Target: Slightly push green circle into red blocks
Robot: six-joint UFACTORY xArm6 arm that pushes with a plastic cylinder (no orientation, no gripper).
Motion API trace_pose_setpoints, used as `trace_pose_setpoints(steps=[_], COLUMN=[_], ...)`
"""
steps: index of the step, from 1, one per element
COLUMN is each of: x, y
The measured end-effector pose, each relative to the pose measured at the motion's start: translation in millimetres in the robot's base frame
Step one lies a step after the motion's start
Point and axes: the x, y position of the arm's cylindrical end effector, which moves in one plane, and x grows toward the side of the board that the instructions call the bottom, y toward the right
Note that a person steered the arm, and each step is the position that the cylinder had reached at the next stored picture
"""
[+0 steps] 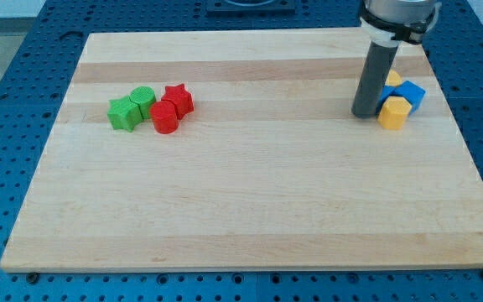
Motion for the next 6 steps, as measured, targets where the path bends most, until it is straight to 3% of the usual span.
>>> trace_pose_setpoints(steps=[1,3,5,6], x=[2,-36,-70,-63], y=[-24,-182,-303,-348])
